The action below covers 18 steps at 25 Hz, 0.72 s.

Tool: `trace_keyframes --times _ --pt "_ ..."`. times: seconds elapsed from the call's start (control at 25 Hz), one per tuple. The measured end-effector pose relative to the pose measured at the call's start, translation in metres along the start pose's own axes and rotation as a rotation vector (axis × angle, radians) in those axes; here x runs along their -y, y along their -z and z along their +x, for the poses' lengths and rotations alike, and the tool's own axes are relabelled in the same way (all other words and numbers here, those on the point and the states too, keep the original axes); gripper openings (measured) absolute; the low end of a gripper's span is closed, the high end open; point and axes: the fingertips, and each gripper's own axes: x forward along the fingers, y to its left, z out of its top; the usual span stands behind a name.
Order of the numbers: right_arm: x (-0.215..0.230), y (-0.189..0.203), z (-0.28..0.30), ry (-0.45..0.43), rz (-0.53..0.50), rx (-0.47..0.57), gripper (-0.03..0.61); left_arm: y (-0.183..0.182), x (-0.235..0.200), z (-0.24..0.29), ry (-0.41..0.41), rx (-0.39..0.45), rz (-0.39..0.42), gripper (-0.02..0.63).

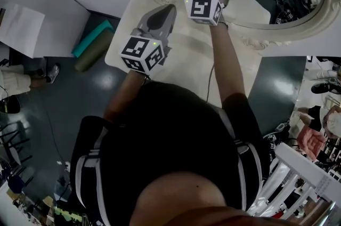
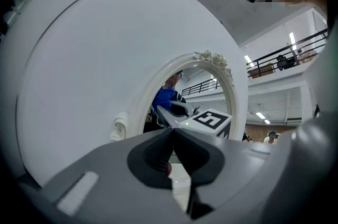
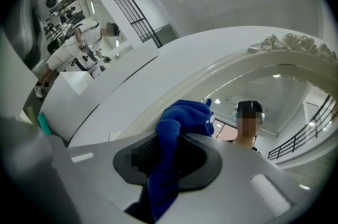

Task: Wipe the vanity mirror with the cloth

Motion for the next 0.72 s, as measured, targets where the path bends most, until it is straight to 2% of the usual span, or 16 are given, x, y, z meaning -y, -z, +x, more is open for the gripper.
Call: trace_keyframes --times 0.2,0.44,0.6,0.72 --pt "-0.035 0.035 -0.008 -0.079 -0.074 -0.060 0.078 0.004 -0.004 -0.012 -0.022 0.001 -0.014 0.011" --pt "-0.052 0.047 -0.013 -0.126 -0.039 -0.084 0.078 -0.003 -0.003 -0.023 -0.025 0.010 -0.005 0.011" --pt "-0.044 0.036 -0.026 -0.135 0.016 -0.020 0.080 -0.003 0.003 -0.026 -0.003 0.004 -0.006 0.011" --pt "-0.026 0.022 -0.047 -0.075 0.141 0.036 0.080 0.000 0.008 -0.023 0.022 -0.006 -0.007 0.011"
